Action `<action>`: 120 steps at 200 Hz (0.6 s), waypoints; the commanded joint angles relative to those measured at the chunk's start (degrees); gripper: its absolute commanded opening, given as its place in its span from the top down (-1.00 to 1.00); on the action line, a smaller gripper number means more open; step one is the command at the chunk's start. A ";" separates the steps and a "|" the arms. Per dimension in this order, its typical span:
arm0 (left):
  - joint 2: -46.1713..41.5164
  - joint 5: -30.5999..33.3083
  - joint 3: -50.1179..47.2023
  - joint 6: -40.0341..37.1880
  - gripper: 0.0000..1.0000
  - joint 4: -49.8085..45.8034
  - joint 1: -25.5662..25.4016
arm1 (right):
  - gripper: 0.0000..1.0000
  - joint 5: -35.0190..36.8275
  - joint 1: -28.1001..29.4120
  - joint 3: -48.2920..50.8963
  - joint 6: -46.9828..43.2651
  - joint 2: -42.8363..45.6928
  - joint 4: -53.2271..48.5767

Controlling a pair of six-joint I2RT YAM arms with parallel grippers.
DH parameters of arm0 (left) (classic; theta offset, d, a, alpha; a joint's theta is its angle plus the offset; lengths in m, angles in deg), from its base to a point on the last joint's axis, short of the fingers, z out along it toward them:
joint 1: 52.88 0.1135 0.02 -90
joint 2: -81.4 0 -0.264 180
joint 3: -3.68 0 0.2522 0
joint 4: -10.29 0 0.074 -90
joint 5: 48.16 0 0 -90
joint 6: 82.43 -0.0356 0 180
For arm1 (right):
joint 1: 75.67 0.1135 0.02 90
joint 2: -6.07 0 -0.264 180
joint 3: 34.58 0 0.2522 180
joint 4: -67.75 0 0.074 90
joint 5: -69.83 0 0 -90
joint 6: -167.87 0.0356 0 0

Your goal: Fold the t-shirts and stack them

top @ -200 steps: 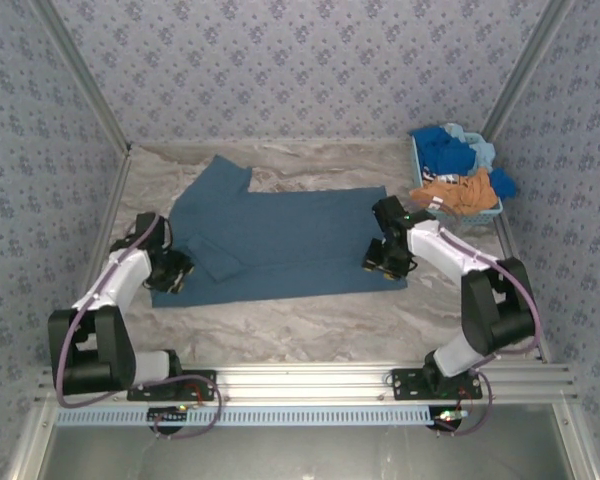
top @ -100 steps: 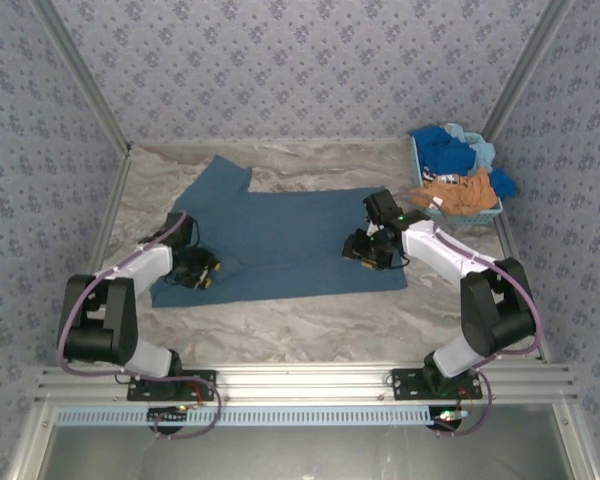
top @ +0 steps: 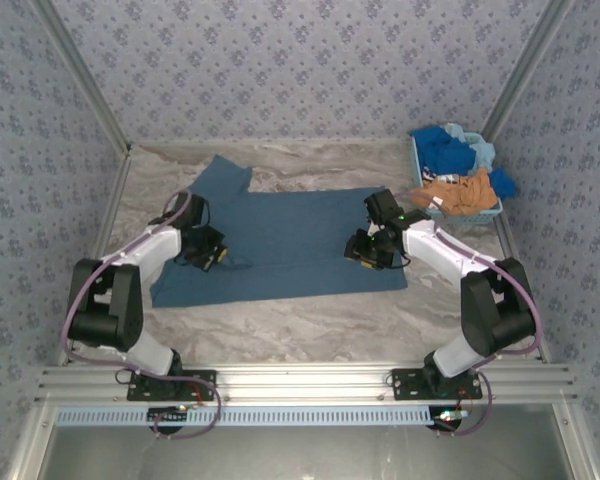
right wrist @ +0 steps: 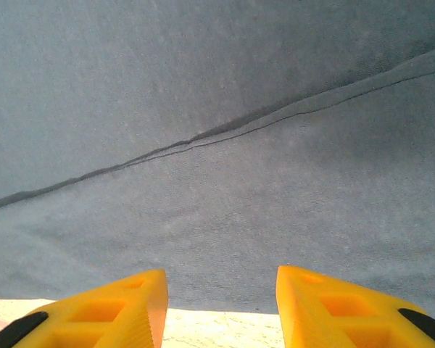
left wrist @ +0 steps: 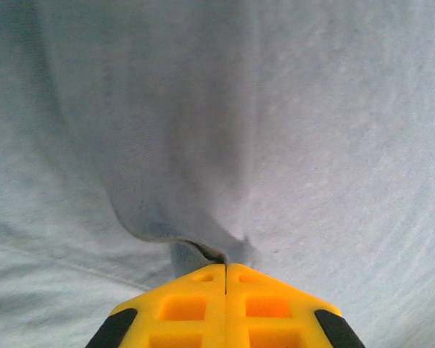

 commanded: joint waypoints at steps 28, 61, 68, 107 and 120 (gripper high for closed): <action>11.54 2.88 17.59 -9.35 1.00 -9.78 -3.61 | 0.12 -1.79 -0.86 -2.32 0.21 -0.86 -2.58; 22.25 5.23 32.54 -18.54 1.00 -20.45 -5.90 | 0.12 -3.05 -1.29 -2.46 0.21 -1.65 -3.51; 24.18 4.98 34.68 -20.12 0.98 -22.00 -6.10 | 0.11 -3.33 -1.38 -2.46 0.15 -1.79 -3.68; 24.31 8.61 40.33 -25.50 -0.04 -26.22 -6.91 | 0.03 -3.38 -1.53 -2.24 -0.27 -1.43 -4.20; 21.16 10.30 40.20 -25.46 -0.06 -26.37 -6.86 | 0.03 -3.32 -1.67 -1.95 -0.39 -1.43 -4.07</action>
